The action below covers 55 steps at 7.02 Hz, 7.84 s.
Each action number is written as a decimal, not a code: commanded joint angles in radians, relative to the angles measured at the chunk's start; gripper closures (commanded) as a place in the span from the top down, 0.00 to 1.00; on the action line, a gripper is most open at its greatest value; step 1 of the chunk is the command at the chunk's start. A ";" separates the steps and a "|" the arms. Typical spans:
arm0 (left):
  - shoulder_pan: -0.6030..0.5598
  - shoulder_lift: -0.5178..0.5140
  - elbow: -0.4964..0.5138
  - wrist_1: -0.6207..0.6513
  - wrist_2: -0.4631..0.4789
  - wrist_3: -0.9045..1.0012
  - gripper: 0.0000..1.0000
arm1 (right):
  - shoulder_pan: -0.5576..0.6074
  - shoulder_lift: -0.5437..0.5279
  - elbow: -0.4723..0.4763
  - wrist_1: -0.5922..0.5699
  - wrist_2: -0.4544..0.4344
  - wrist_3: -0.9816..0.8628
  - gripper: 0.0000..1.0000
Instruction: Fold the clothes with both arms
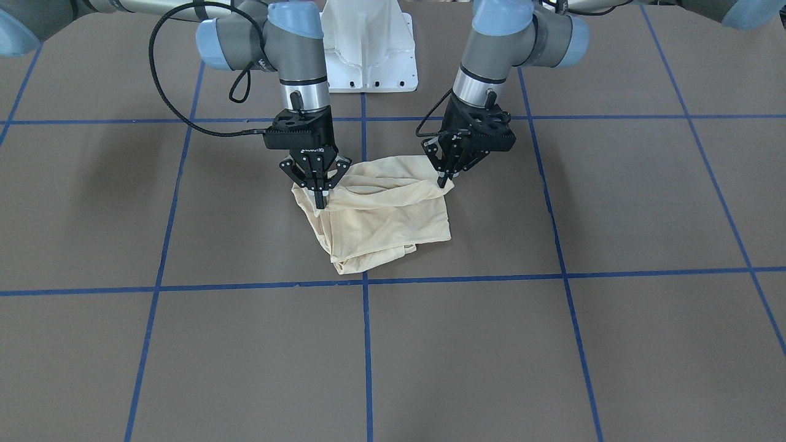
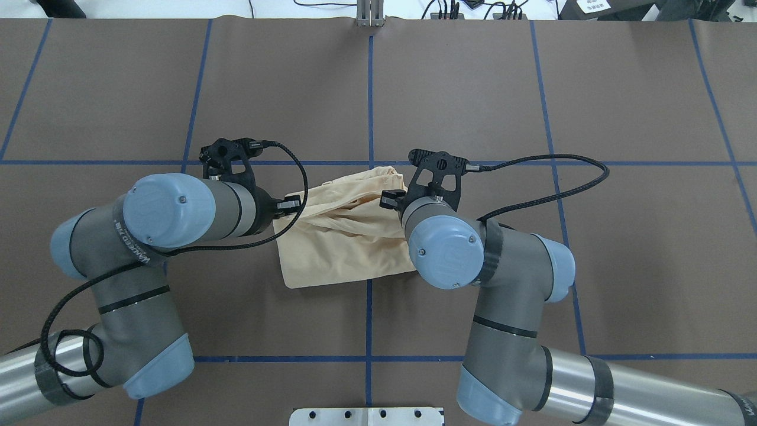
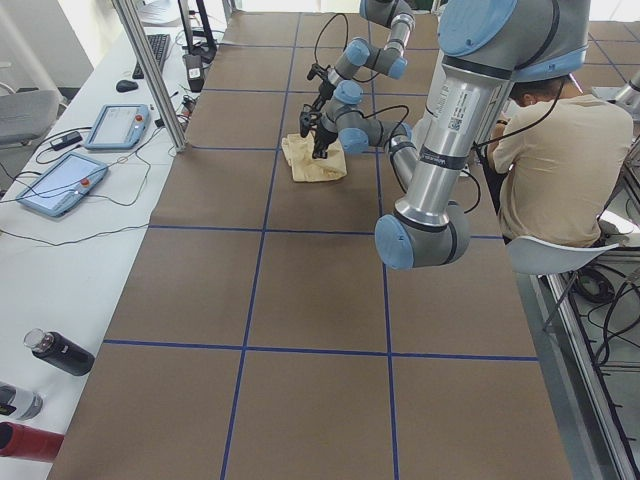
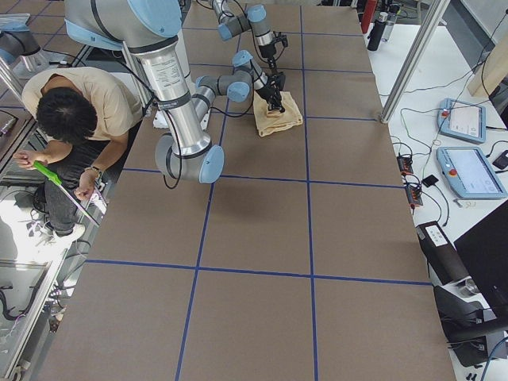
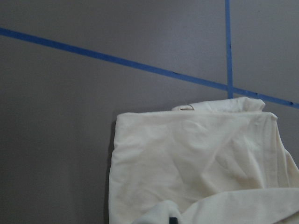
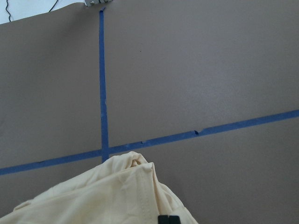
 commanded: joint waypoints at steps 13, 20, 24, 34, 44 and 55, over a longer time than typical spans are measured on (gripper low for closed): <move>-0.221 -0.043 0.161 -0.124 -0.181 0.355 1.00 | 0.032 0.176 -0.222 0.001 0.162 -0.206 0.61; -0.223 -0.043 0.161 -0.124 -0.179 0.353 1.00 | 0.119 0.206 -0.286 0.003 0.153 -0.253 0.00; -0.223 -0.043 0.161 -0.124 -0.181 0.355 1.00 | 0.180 0.302 -0.541 0.213 0.160 -0.275 0.97; -0.743 0.382 -0.351 0.379 -0.430 1.231 1.00 | 0.822 -0.401 0.232 -0.238 0.937 -1.140 1.00; -1.135 0.805 -0.132 0.319 -0.727 1.562 1.00 | 1.205 -0.878 0.169 -0.216 1.061 -1.648 1.00; -1.129 0.769 -0.104 0.246 -0.730 1.556 1.00 | 1.213 -0.884 0.140 -0.204 1.073 -1.646 1.00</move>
